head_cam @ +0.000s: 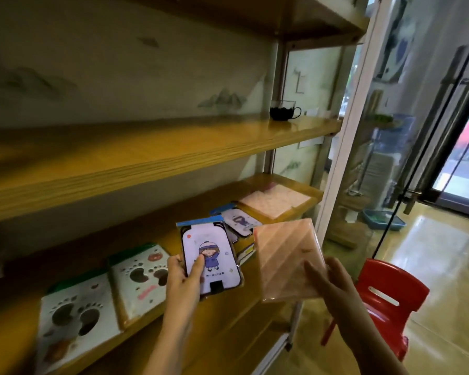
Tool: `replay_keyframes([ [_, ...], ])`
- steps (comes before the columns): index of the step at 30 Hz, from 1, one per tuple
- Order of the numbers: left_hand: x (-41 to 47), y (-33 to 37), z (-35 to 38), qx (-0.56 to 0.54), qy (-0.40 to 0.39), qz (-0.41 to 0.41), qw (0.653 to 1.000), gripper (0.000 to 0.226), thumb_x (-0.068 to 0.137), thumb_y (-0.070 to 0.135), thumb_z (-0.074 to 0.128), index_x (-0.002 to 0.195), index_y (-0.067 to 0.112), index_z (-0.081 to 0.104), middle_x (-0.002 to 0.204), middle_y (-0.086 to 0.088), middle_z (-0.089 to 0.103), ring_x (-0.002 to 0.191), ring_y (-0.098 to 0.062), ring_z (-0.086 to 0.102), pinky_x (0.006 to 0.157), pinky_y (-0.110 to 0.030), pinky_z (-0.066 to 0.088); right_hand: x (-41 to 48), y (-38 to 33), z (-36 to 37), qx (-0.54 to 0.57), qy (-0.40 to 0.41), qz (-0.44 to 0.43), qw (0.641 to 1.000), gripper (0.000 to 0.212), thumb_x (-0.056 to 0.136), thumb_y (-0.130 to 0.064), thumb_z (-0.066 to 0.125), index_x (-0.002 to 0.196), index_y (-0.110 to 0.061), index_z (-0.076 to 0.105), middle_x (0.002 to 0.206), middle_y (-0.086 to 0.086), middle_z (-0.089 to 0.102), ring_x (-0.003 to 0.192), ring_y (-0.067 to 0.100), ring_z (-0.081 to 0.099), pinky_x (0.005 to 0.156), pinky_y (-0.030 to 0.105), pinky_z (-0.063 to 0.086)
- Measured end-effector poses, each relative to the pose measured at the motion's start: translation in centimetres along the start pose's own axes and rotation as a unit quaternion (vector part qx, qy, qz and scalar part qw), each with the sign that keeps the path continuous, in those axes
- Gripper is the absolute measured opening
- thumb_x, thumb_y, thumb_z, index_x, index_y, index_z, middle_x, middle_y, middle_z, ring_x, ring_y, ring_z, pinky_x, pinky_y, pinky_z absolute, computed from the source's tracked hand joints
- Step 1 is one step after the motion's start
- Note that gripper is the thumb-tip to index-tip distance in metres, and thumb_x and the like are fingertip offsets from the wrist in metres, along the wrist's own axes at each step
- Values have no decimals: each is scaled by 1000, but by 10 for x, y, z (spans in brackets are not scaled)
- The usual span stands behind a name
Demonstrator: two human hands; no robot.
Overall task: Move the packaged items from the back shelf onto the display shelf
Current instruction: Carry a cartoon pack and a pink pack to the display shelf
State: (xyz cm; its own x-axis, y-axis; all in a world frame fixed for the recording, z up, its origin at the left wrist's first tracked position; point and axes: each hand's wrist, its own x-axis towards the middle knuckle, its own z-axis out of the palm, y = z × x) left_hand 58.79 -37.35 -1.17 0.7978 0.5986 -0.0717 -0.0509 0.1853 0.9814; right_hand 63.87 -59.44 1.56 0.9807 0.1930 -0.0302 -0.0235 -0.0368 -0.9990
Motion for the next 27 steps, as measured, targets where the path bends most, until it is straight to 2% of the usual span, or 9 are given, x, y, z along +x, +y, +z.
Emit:
replay_keyframes([
  [7,56,-12,55,51,35,-16,998,9,91,24,50,88,28,43,102,-8,65,91,-26,65,83,-52,54,95,16,-30,-8,-1,12,1000,32,89,-17,54,117,-1,49,105,19,61,77,19,64,47,17,52],
  [10,79,-18,83,59,49,-13,997,8,92,21,50,96,25,45,104,-6,64,93,-22,64,79,-43,55,138,20,-41,20,-20,30,999,35,89,-21,54,121,-6,48,104,13,61,77,18,64,48,19,52],
  [12,94,-20,103,53,60,-13,997,8,92,19,50,94,25,45,99,-2,64,89,-16,64,70,-32,54,172,22,-49,12,-34,36,999,40,89,-24,54,125,-9,46,108,11,60,83,19,63,58,26,54],
  [13,101,-20,110,57,63,-17,996,7,92,20,50,93,25,45,98,-2,64,89,-16,64,71,-33,54,187,22,-51,1,-33,33,999,41,89,-26,55,127,-10,46,110,10,59,85,20,63,63,29,54],
  [15,117,-23,127,76,80,-22,994,6,92,22,50,93,24,45,105,-7,63,96,-22,62,83,-41,53,219,22,-59,-22,-47,29,998,40,89,-30,55,125,-14,46,111,9,58,91,22,61,75,36,55],
  [17,131,-25,143,88,114,-23,989,5,92,23,49,93,25,45,111,-7,59,106,-25,57,91,-41,47,252,18,-66,-29,-77,32,996,32,89,-33,55,117,-21,47,110,5,58,94,22,60,82,40,53],
  [20,148,-28,168,145,152,-30,977,31,93,28,47,120,14,41,123,-3,51,119,-23,46,95,-38,38,294,10,-73,-35,-118,34,992,22,90,-32,53,110,-28,44,96,-9,55,84,11,56,72,30,49],
  [23,157,-32,187,181,184,-44,965,41,94,26,44,130,10,35,118,1,44,109,-16,42,88,-32,33,331,13,-78,-80,-146,30,986,36,90,-35,53,123,-26,43,110,-4,54,99,18,55,86,36,48],
  [27,163,-39,198,243,237,-44,940,51,93,26,47,139,10,29,142,-10,42,129,-28,40,103,-41,35,368,15,-74,-107,-203,5,973,28,91,-30,52,117,-21,44,110,-2,54,84,4,52,67,20,41],
])
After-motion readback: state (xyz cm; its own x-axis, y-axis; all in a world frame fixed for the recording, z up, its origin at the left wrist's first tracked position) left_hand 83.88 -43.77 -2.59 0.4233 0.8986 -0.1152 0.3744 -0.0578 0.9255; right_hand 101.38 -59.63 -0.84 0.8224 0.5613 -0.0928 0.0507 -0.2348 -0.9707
